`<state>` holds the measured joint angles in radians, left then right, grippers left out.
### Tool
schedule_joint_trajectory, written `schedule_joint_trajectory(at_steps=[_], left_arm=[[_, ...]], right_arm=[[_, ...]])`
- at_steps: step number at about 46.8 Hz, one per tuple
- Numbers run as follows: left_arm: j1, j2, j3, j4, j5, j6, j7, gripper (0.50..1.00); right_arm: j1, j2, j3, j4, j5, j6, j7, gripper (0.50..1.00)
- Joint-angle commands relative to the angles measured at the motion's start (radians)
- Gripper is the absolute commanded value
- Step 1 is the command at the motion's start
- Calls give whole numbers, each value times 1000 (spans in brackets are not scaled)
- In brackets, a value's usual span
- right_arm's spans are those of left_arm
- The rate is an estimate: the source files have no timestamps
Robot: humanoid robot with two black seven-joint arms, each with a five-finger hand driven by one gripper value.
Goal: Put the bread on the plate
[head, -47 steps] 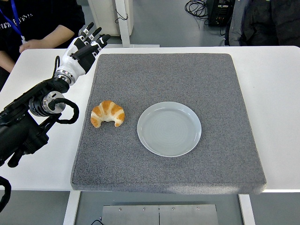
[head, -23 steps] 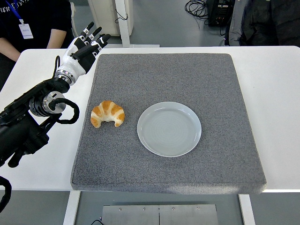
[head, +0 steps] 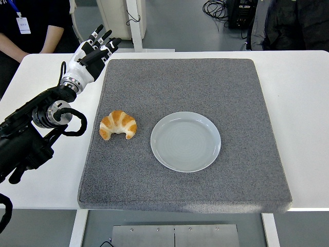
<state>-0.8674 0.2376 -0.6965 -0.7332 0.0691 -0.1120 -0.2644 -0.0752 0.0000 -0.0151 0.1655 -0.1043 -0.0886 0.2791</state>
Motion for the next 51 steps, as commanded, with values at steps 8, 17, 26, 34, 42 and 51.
schedule_joint_trajectory(at_steps=[8,17,26,34,42,51], left_arm=[[-4,-1,0,-2,0,0,1,972],[-19,9,-5,-26,-2,12,13,969],[-56,89,11,-143,-3,86,89,966],[-97,132,46,-186,-2,133,209,963],[-192,233,222,-290,18,184,211,961],[-333,354,471,-485,118,221,229,961]], right_arm=[[2,0,0,-1,0,0,0,1000],[2,0,1,-1,0,0,0,1000],[2,0,0,-1,0,0,0,1000],[2,0,1,-1,0,0,0,1000],[3,0,0,-1,0,0,0,1000],[3,0,0,-1,0,0,0,1000]])
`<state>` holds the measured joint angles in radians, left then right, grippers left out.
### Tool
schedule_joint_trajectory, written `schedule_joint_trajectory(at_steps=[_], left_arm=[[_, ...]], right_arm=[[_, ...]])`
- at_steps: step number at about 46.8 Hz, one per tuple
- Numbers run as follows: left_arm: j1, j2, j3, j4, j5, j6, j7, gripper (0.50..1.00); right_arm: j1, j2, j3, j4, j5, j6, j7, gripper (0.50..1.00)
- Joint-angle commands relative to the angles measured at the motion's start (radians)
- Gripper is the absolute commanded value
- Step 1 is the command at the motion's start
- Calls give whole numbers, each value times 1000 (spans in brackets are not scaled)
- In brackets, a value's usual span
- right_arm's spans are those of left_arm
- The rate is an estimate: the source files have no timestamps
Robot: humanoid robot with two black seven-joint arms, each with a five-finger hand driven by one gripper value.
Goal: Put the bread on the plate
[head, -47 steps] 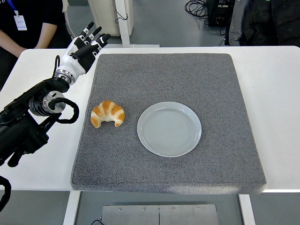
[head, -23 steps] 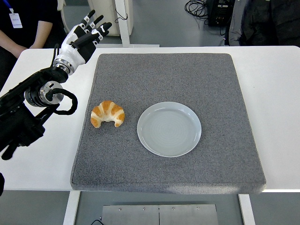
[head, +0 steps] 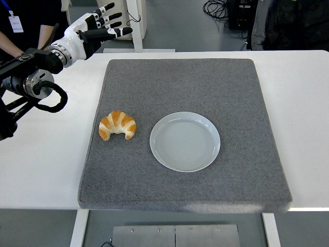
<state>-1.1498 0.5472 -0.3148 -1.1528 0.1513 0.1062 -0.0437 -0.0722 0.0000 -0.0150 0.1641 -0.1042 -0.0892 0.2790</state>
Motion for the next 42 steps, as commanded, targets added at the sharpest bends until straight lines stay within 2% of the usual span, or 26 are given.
schedule_joint_trajectory(at_steps=[1,8,13,25,29,37,42], left_arm=[[-71,62,124,-83,46,3,11,961],[-215,125,341,-157,60,0,25,961],[-271,152,408,-186,112,0,22,963],[-257,255,441,-343,484,-10,27,963],[-257,286,482,-377,522,-11,28,963],[-254,304,543,-381,550,-10,24,963],[-209,306,542,-378,599,0,21,963]], right_arm=[[0,0,1,0,0,0,0,1000],[0,0,0,0,0,0,0,1000],[0,0,0,0,0,0,0,1000],[0,0,1,0,0,0,0,1000],[0,0,1,0,0,0,0,1000],[0,0,0,0,0,0,0,1000],[0,0,0,0,0,0,0,1000]])
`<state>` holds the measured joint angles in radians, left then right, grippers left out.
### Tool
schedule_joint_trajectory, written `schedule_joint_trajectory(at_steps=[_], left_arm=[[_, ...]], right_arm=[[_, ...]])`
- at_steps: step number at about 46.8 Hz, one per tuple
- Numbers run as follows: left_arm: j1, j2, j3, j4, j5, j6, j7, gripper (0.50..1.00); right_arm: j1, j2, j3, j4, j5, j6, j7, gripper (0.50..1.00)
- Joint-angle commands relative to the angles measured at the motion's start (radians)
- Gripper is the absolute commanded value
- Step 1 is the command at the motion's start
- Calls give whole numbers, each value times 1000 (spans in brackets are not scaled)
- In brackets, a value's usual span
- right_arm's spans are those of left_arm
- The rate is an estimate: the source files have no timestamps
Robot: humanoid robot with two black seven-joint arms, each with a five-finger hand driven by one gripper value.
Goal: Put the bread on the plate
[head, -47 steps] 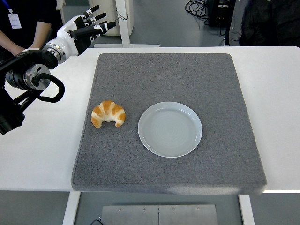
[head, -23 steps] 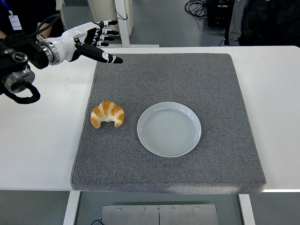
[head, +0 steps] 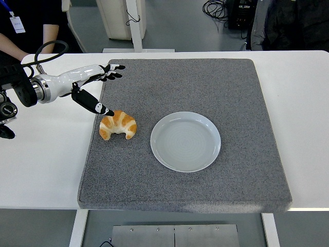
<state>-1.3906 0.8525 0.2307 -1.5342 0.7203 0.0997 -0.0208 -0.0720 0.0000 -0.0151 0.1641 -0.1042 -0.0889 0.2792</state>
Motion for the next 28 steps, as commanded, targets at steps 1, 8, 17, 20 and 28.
schedule_joint_trajectory(at_steps=[1,8,17,20,28], left_arm=[[45,-1,-8,5,40,8,-4,963],[142,-36,-48,38,102,72,-15,961],[246,-122,-108,134,192,123,-33,961],[262,-145,-122,151,197,126,-51,961],[283,-181,-125,161,199,135,-53,961]], right_arm=[[0,0,0,0,0,0,0,1000],[0,0,0,0,0,0,0,1000],[-2,0,1,0,0,0,0,1000],[-2,0,1,0,0,0,0,1000],[-2,0,1,0,0,0,0,1000]])
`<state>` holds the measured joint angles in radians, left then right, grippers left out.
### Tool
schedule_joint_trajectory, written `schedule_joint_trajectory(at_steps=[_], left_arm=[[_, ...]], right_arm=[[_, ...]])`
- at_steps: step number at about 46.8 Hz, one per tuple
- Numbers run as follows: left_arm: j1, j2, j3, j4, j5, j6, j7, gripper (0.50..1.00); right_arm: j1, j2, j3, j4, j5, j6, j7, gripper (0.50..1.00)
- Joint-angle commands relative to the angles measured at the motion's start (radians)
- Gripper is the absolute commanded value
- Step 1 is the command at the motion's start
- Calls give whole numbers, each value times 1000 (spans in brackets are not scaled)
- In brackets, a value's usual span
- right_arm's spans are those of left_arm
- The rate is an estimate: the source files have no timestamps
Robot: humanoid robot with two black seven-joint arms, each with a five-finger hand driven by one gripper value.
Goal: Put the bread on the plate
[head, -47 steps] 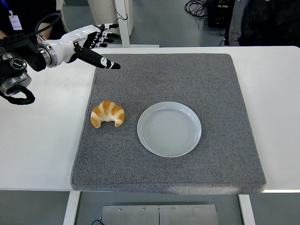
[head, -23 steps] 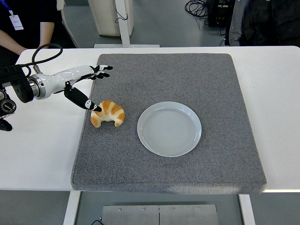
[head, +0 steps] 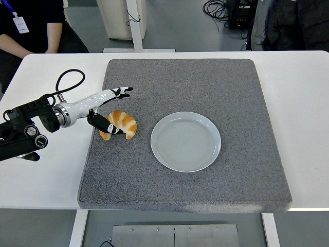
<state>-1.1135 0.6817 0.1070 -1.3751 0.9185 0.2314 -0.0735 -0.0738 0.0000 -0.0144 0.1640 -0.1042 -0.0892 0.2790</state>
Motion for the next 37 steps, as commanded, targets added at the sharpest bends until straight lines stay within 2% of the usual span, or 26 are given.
schedule_joint_trajectory(at_steps=[1,14,24,37], left_arm=[[8,-11,0,2,0,3,0,961],[34,-14,0,24,2,3,-6,961],[43,-17,-1,51,5,9,-37,960],[58,-87,0,133,3,26,-69,940]], right_arm=[[0,0,-1,0,0,0,0,1000],[0,0,1,0,0,0,0,1000],[0,0,1,0,0,0,0,1000],[-1,0,1,0,0,0,0,1000]])
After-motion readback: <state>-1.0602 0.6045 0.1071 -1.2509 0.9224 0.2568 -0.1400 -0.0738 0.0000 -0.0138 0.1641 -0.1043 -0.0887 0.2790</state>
